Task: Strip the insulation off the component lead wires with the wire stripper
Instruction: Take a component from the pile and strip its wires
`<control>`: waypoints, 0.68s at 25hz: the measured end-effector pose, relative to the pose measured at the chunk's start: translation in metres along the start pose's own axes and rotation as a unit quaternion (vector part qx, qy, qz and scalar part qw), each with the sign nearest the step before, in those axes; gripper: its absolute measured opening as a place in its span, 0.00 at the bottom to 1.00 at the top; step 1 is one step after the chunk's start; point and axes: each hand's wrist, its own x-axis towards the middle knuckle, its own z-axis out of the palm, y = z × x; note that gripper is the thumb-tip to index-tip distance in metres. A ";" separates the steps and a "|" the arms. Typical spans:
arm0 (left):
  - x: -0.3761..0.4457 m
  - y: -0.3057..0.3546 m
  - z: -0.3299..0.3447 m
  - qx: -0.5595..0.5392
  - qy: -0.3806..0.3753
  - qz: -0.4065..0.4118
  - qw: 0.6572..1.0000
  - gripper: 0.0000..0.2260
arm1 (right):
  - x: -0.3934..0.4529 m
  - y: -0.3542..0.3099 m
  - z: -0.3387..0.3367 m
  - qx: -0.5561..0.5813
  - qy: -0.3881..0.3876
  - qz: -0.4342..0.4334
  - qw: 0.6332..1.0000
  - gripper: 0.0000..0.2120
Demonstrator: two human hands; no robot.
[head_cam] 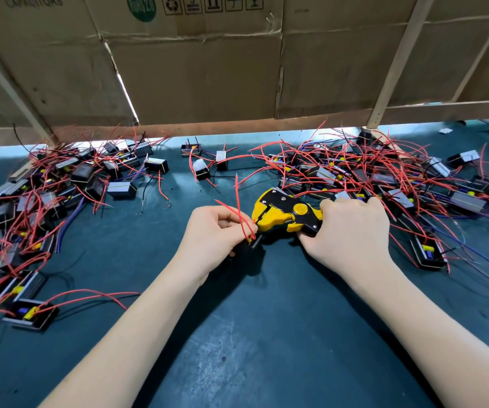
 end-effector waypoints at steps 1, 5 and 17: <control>0.000 0.001 0.000 0.004 0.003 0.002 1.000 0.08 | 0.000 -0.001 0.000 0.001 -0.002 -0.001 1.000 0.21; 0.000 0.002 0.001 0.021 0.019 -0.001 1.000 0.08 | 0.001 -0.001 -0.003 0.003 -0.013 -0.001 1.000 0.20; -0.001 0.004 -0.002 0.012 0.007 0.040 0.999 0.08 | 0.001 -0.002 -0.009 -0.005 -0.044 0.038 0.998 0.23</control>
